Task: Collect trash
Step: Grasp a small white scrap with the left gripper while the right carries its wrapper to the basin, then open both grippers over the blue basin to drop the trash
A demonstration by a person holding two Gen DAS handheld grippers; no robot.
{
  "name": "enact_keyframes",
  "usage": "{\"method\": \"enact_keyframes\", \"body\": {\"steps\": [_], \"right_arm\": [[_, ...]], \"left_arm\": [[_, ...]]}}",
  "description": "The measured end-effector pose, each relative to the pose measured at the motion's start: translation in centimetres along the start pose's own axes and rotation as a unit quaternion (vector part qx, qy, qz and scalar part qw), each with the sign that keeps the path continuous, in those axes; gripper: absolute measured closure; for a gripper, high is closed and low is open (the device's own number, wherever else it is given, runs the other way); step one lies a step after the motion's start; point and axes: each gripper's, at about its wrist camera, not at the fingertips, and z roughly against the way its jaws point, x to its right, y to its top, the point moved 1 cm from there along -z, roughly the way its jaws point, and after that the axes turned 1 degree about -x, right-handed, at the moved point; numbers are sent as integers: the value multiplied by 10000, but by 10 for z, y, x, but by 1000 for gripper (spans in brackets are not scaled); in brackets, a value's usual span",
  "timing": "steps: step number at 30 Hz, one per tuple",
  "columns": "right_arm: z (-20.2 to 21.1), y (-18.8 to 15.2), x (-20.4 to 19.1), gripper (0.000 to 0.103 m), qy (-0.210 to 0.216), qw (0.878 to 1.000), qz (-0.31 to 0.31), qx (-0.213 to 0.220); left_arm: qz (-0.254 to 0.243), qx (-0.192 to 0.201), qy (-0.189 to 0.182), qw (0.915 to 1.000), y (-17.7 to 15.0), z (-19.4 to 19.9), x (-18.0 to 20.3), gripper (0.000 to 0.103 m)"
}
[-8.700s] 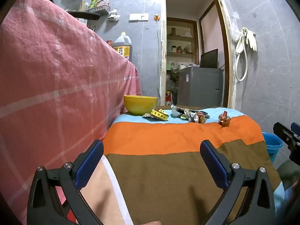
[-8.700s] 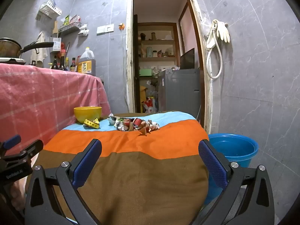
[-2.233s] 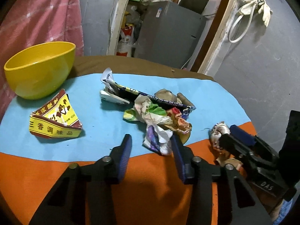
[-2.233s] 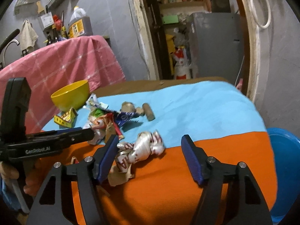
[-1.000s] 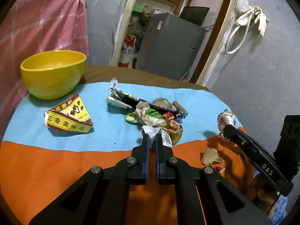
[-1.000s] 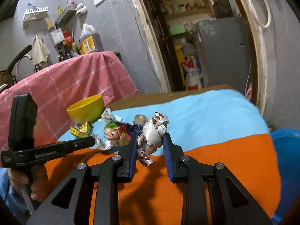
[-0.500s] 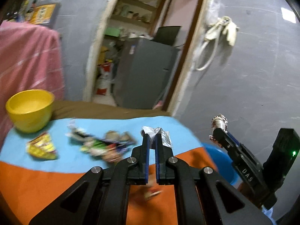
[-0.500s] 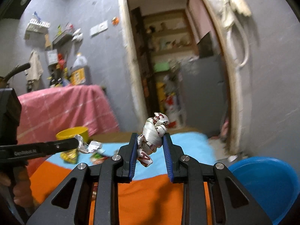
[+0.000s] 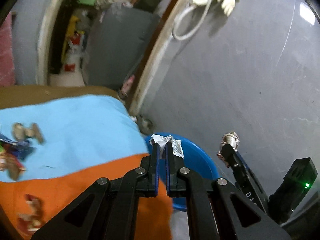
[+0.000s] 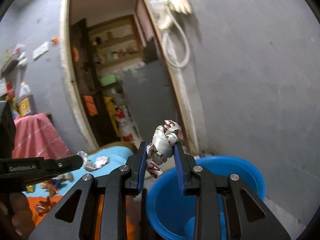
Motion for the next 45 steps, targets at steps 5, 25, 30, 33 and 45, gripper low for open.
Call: {"method": "enact_keyframes", "body": {"steps": [5, 25, 30, 33, 45], "right_arm": [[-7, -7, 25, 73, -248, 9983, -304, -422], [-2, 0, 42, 39, -409, 9967, -630, -311], [10, 6, 28, 24, -359, 9987, -338, 128], [16, 9, 15, 16, -268, 9988, -131, 383], [39, 7, -60, 0, 643, 9883, 658, 1218]], "left_arm": [[-170, -331, 89, 9993, -2, -39, 13, 99], [-234, -67, 202, 9995, -24, -20, 13, 68], [-259, 485, 583, 9968, -21, 15, 6, 49], [-225, 835, 877, 9924, -20, 40, -5, 41], [-116, 2257, 2287, 9469, -52, 146, -54, 3]]}}
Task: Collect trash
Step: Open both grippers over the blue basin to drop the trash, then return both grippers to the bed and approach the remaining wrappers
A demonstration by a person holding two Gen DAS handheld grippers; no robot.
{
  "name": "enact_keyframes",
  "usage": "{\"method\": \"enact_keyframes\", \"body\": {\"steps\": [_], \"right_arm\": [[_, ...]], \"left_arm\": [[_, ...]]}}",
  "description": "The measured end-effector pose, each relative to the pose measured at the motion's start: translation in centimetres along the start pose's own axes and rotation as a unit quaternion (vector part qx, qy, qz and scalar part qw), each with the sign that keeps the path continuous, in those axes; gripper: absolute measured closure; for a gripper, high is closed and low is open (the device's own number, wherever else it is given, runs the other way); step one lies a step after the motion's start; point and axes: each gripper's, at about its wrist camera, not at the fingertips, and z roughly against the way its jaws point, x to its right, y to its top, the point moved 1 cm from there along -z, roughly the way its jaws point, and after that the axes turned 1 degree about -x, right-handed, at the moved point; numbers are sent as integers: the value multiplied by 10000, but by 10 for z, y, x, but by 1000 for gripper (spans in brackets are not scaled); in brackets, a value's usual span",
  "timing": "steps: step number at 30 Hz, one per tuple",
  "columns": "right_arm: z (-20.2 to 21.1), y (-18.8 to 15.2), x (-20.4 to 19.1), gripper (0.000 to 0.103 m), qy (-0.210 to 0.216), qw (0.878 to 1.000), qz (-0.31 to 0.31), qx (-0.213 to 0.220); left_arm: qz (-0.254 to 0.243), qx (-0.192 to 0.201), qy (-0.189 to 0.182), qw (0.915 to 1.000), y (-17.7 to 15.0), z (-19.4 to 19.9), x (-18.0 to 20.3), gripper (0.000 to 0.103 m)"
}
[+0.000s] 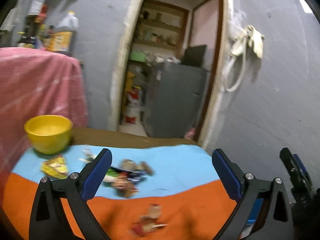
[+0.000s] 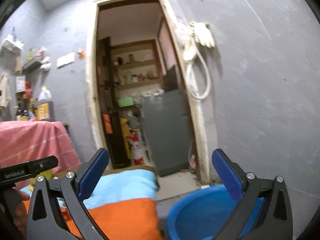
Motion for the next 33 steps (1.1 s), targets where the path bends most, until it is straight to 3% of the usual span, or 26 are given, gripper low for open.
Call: {"method": "enact_keyframes", "body": {"steps": [10, 17, 26, 33], "right_arm": [[7, 3, -61, 0, 968, 9945, 99, 384], [7, -6, -101, 0, 1387, 9889, 402, 338], [-4, -26, -139, 0, 1850, 9777, 965, -240], [-18, -53, -156, 0, 2075, 9620, 1371, -1126]], "left_arm": [[78, 429, 1049, 9935, -19, 53, -76, 3], [105, 438, 1384, 9893, -29, 74, -112, 3], [-239, 323, 1503, 9878, -40, 82, -135, 3], [-152, 95, 1418, 9897, -41, 73, -140, 3]]}}
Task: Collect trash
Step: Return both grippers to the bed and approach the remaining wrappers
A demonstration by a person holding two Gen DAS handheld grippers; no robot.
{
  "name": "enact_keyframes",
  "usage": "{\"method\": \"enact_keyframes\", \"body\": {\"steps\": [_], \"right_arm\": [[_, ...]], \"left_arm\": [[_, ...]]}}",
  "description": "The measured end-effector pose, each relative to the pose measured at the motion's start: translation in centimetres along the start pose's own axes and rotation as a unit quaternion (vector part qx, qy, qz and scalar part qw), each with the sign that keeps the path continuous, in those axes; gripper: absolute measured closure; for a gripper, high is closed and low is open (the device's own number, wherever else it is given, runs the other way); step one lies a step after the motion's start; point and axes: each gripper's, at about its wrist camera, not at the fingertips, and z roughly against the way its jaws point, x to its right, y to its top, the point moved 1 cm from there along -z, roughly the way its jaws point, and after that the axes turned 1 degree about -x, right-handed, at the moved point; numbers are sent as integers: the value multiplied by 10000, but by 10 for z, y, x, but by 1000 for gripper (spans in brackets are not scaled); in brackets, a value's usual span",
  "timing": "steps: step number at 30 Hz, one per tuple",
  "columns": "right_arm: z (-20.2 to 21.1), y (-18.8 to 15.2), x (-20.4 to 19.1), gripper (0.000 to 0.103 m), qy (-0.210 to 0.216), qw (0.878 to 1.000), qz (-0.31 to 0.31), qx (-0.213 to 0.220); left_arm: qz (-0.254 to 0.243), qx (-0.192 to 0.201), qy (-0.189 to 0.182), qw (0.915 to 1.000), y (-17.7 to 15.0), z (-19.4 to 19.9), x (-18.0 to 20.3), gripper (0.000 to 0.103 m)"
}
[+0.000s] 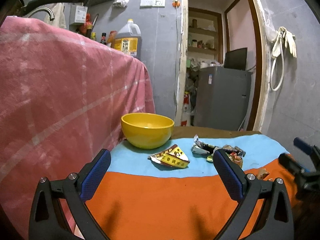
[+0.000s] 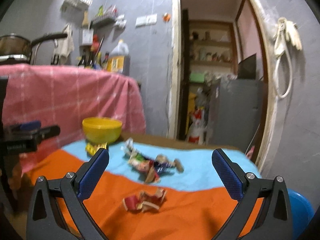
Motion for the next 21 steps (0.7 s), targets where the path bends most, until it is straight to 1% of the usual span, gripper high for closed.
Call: {"method": "enact_keyframes", "body": {"steps": [1, 4, 7, 11, 16, 18, 20, 21], "right_arm": [[-3, -3, 0, 0, 21, 9999, 10, -114], [-14, -11, 0, 0, 100, 9986, -22, -521], [-22, -17, 3, 0, 188, 9965, -132, -804], [-36, -25, 6, 0, 300, 9911, -281, -1270], [-54, -36, 9, 1, 397, 9804, -446, -1877], [-59, -40, 11, 8, 433, 9771, -551, -2010], [-62, -42, 14, 21, 502, 9744, -641, -2095], [-63, -43, 14, 23, 532, 9735, -671, -2121]], "left_arm": [[-4, -62, -10, 10000, 1, -2, 1, 3], [8, -483, -44, 9988, 0, -19, 1, 3], [49, -869, -43, 9962, -2, -36, 1, 3], [108, -1398, -40, 9901, -6, -59, 0, 3], [142, -1860, -60, 9824, -12, -81, -1, 3], [139, -1974, -72, 9802, -14, -88, -1, 3], [135, -2067, -86, 9783, -14, -94, -1, 3], [133, -2108, -88, 9774, -14, -98, 0, 3]]}}
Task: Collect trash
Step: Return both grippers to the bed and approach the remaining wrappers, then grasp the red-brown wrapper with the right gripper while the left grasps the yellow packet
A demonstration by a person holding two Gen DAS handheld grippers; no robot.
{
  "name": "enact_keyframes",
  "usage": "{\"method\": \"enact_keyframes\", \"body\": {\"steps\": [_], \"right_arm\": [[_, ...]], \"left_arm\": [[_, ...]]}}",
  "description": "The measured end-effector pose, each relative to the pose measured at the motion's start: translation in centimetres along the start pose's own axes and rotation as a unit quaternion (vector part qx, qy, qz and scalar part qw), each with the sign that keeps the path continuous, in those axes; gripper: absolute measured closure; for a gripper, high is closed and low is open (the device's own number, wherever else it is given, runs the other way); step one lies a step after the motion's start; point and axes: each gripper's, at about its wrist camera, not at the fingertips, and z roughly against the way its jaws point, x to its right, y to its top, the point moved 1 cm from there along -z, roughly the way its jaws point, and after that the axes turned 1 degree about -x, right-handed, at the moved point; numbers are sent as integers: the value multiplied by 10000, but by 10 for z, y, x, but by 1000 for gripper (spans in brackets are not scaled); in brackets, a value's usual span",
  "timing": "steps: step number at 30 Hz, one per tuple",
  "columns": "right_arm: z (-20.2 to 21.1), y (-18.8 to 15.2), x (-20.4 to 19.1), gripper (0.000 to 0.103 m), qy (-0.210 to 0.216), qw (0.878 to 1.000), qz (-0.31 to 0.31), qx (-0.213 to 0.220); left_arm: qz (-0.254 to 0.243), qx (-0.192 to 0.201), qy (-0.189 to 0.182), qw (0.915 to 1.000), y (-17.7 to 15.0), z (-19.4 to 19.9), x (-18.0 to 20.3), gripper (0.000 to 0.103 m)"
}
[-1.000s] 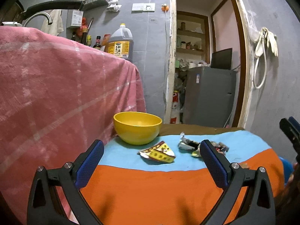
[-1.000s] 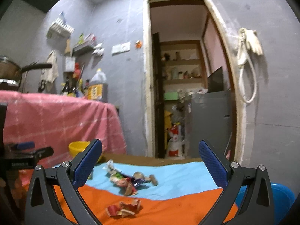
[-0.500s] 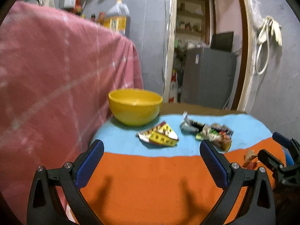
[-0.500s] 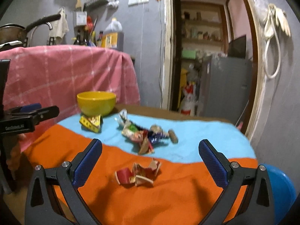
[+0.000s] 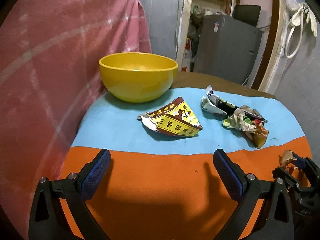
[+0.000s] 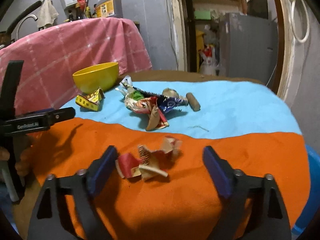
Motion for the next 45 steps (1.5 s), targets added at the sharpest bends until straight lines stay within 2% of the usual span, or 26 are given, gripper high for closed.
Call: {"method": "enact_keyframes", "body": {"steps": [5, 8, 11, 17, 22, 25, 27, 30, 39, 45], "right_arm": [[-5, 2, -1, 53, 126, 9999, -13, -40], [-9, 7, 5, 65, 145, 9998, -132, -55], [-13, 11, 11, 70, 189, 9995, -264, -49], [-17, 14, 16, 70, 262, 9989, -397, -36], [-17, 14, 18, 70, 322, 9984, -461, -42], [-18, 13, 18, 70, 331, 9983, -471, -47], [-18, 14, 18, 70, 332, 9983, -472, -40], [-17, 13, 18, 70, 363, 9982, -478, -13], [-8, 12, 20, 71, 415, 9978, -486, 172], [15, 14, 21, 71, 312, 9962, -442, 676]], "left_arm": [[10, -135, 28, 9999, 8, -14, 1, 3], [58, -153, 51, 9999, 15, -22, 1, 3], [60, -149, 95, 9998, 22, -29, 3, 3], [-160, -294, 165, 9993, 30, -46, 13, 3], [-55, -327, 166, 9993, 35, -52, 10, 3], [16, -301, 106, 9995, 37, -53, 8, 12], [45, -309, 149, 9994, 37, -53, 8, 25], [45, -267, 94, 9996, 37, -50, 8, 28], [-91, 121, -251, 9996, 29, -21, 18, 29], [-104, 1032, -523, 9932, 23, 21, 34, 29]]}}
